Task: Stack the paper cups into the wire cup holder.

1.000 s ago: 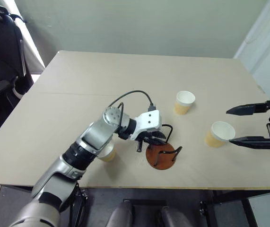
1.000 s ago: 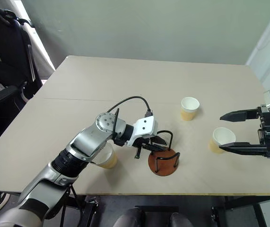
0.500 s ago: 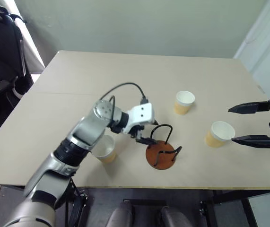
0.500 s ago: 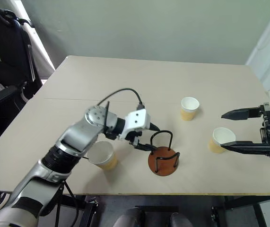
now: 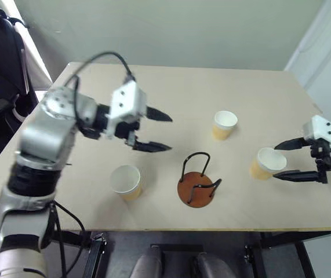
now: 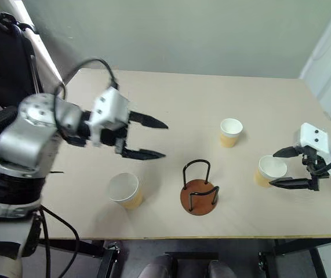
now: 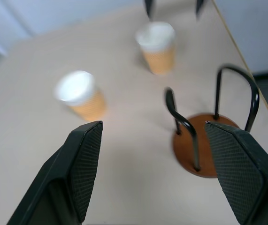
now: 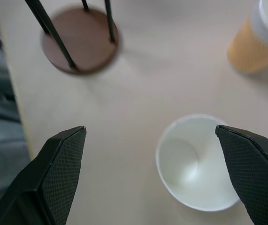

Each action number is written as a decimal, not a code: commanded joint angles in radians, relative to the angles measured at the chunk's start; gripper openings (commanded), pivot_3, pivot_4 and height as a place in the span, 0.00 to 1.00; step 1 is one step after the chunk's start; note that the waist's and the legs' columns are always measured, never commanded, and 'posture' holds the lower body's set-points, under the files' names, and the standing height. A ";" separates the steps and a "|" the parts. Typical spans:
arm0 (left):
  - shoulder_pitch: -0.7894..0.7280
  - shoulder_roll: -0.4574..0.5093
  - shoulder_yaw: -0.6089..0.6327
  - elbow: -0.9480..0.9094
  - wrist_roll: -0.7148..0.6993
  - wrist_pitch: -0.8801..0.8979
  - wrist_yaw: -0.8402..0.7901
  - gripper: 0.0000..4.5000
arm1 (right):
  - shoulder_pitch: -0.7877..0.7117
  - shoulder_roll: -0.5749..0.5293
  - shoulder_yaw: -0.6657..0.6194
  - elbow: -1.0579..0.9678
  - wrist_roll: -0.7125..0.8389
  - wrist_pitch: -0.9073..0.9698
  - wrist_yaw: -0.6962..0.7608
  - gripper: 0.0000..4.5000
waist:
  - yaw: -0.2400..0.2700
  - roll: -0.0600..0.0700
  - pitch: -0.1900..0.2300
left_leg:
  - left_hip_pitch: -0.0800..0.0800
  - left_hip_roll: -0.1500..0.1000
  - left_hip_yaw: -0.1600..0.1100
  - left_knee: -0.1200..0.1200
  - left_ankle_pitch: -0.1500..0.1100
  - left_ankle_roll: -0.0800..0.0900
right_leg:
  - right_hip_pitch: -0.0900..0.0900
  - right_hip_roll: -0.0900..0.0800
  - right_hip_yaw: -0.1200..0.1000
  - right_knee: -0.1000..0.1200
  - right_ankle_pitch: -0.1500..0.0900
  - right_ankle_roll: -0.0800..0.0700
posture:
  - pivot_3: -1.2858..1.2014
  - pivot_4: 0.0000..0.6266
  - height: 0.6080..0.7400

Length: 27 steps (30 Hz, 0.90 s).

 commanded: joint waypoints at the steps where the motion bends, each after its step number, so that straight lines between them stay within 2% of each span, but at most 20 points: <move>1: 0.061 0.108 0.182 -0.062 -0.148 0.099 -0.046 0.82 | -0.034 0.014 0.041 0.043 -0.058 -0.040 0.004 1.00 | -0.004 0.000 0.000 | 0.000 0.000 0.000 0.000 0.000 0.000 | -0.001 0.000 0.000 0.000 0.000 0.000 | 0.52 0.24 1.00; 6: 0.283 0.243 0.362 -0.132 -0.209 0.146 -0.071 0.82 | -0.038 0.030 0.095 0.086 -0.122 -0.078 0.020 1.00 | -0.008 0.003 -0.001 | -0.001 0.001 0.000 -0.001 0.001 -0.001 | -0.002 0.000 -0.001 -0.001 0.000 -0.001 | 0.52 0.24 1.00; 10: 0.392 0.298 0.462 -0.117 -0.187 0.093 -0.063 0.82 | -0.067 0.065 0.130 0.122 -0.173 -0.103 0.005 1.00 | -0.009 0.002 0.000 | -0.001 0.002 0.000 -0.001 0.000 -0.002 | -0.002 0.000 -0.001 -0.001 0.000 -0.003 | 0.52 0.24 1.00; 13: 0.406 0.305 0.493 -0.109 -0.201 0.068 -0.050 0.83 | -0.079 0.082 0.139 0.140 -0.194 -0.122 0.004 0.79 | -0.008 0.003 0.000 | 0.000 0.002 0.000 -0.001 -0.001 -0.002 | -0.002 0.000 -0.002 0.000 0.001 -0.006 | 0.52 0.24 1.00; 22: 0.511 0.286 0.560 -0.145 -0.257 0.057 -0.040 0.83 | -0.130 0.123 0.145 0.180 -0.226 -0.154 0.018 0.04 | -0.013 0.003 -0.001 | 0.000 0.002 0.000 -0.002 -0.002 -0.004 | -0.005 0.000 -0.002 0.004 0.001 -0.009 | 0.52 0.24 1.00; 23: 0.522 0.288 0.565 -0.148 -0.266 0.059 -0.042 0.83 | -0.133 0.125 0.144 0.181 -0.225 -0.157 0.023 0.01 | -0.013 0.003 -0.001 | 0.000 0.002 0.000 -0.002 -0.003 -0.005 | -0.005 0.000 -0.002 0.004 0.001 -0.010 | 0.52 0.24 1.00; 27: 0.545 0.299 0.587 -0.145 -0.287 0.060 -0.046 0.83 | -0.175 0.117 0.079 0.110 -0.113 -0.102 0.095 0.01 | -0.013 0.003 0.000 | -0.001 0.003 0.001 -0.004 -0.003 -0.006 | -0.006 0.001 -0.002 0.004 0.000 -0.011 | 0.52 0.24 1.00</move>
